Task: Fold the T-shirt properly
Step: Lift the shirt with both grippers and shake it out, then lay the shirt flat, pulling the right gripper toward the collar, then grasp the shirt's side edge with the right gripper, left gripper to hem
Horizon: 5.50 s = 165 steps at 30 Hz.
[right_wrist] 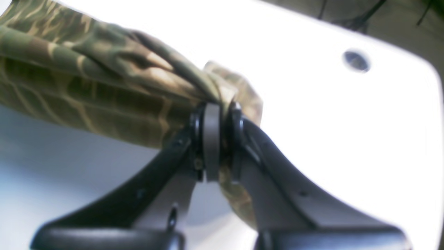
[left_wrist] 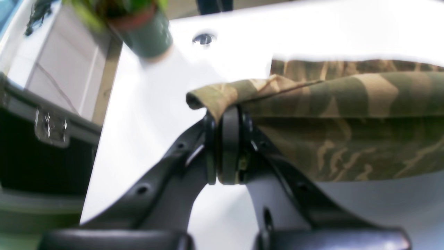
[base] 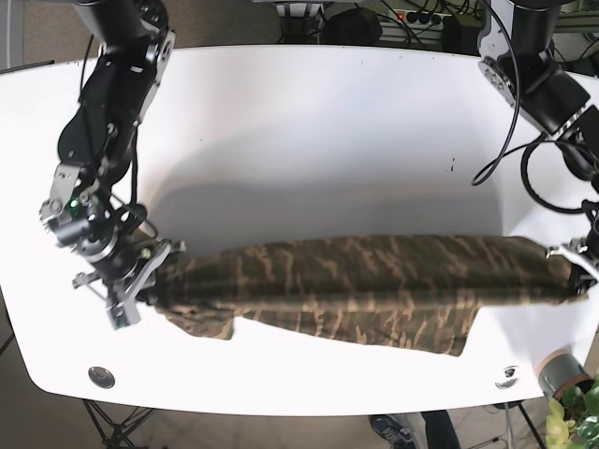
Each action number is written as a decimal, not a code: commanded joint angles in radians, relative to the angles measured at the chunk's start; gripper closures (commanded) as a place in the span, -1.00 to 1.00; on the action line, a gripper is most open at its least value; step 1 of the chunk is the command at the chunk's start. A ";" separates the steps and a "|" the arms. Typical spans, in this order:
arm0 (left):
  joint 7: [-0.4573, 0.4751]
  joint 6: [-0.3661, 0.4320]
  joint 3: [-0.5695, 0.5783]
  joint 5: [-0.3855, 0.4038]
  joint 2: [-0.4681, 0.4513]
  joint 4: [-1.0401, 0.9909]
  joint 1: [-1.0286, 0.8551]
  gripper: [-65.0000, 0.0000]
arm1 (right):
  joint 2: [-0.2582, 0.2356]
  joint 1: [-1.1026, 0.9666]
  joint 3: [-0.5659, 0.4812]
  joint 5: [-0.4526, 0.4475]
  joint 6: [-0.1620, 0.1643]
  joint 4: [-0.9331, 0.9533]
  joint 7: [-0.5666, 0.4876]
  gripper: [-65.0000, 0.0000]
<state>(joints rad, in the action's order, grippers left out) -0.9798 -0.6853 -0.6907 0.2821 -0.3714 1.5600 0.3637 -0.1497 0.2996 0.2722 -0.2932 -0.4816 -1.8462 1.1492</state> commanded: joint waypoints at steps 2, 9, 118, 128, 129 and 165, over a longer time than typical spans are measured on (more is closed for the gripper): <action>0.022 0.003 -0.024 -0.008 -0.025 0.021 -0.027 1.00 | 0.038 -0.040 0.006 0.002 0.004 -0.066 -0.022 0.94; 0.026 0.002 -0.054 -0.008 -0.025 0.072 -0.153 1.00 | 0.089 -0.191 0.008 -0.002 0.004 -0.128 -0.022 0.94; 0.043 -0.013 -0.140 -0.019 -0.050 0.093 -0.363 -0.10 | -0.086 -0.055 0.035 -0.102 -0.073 0.587 -0.194 -0.32; 0.043 -0.013 -0.140 -0.019 -0.050 0.093 -0.365 -0.10 | -0.024 -0.093 0.032 -0.097 -0.078 0.567 -0.208 -0.32; 0.043 -0.013 -0.140 -0.019 -0.050 0.093 -0.365 -0.10 | -0.018 -0.093 0.025 -0.102 -0.078 0.566 -0.208 -0.32; 0.526 0.246 0.311 -0.019 -0.168 -0.722 0.090 -0.12 | 0.000 -0.087 -0.035 -0.102 -0.073 0.560 -0.214 0.93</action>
<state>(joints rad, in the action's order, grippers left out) -0.5156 -0.4301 -0.4072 0.2432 -0.5018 0.8978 0.4030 -0.1425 0.1913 0.2356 -0.3885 -0.5510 -1.2682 0.9463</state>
